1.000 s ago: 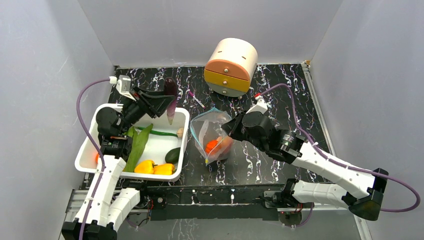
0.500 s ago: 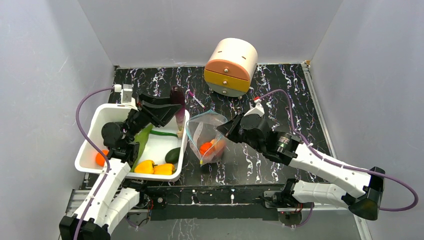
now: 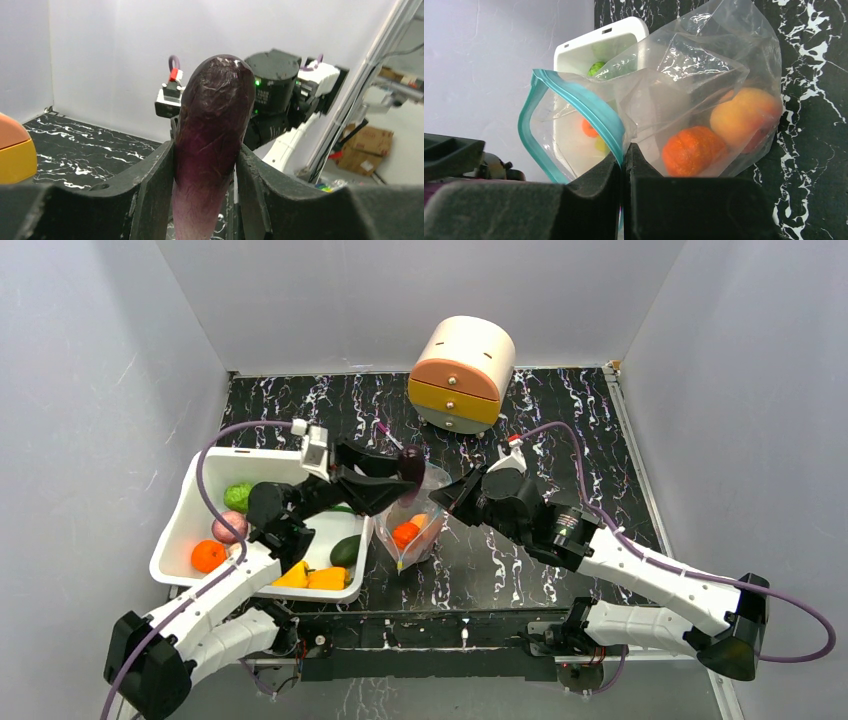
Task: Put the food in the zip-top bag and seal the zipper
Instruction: Place the fake vegetable in the zipper food storage bag.
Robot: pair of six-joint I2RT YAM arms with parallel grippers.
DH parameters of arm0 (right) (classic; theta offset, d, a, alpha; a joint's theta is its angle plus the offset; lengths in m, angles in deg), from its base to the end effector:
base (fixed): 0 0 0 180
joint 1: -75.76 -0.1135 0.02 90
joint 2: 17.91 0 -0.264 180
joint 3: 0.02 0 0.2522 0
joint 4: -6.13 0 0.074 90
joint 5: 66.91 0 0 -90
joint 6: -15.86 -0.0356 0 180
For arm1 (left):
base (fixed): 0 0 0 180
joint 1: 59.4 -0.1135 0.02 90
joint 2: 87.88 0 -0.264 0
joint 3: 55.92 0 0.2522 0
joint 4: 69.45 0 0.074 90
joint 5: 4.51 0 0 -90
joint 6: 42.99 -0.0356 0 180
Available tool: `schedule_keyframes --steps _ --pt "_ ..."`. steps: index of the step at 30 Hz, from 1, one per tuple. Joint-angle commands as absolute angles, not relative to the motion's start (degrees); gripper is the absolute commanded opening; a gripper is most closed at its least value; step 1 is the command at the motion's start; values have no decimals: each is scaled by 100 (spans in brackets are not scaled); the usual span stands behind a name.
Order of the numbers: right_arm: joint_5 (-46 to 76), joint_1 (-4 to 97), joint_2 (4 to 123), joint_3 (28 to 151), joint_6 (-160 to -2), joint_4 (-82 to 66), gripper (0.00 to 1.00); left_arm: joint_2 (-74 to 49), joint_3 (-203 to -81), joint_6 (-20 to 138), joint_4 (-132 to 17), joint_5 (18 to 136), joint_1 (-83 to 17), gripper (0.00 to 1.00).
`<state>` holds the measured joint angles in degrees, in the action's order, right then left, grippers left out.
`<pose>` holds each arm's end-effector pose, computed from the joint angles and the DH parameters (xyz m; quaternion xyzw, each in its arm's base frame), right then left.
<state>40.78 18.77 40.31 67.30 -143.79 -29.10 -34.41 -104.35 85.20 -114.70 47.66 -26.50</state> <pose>0.1327 0.1844 0.3303 0.1733 0.8245 0.4084 0.3513 0.1494 -0.1227 0.3694 0.2754 0.4114 -0.6099 0.6189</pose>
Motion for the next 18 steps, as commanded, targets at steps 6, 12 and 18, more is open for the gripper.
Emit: schedule_keyframes --steps 6,12,18 --pt "3987 1861 3691 6698 -14550 -2400 0 -3295 -10033 6850 -12171 4852 -2209 24" --pt "3953 1855 3613 6677 -14550 -2346 0 -3189 -9860 6567 -12098 4817 -2196 24" --pt "3944 1858 3541 6612 -14568 -2310 0 -3155 -9734 6283 -12062 4821 -2196 24"
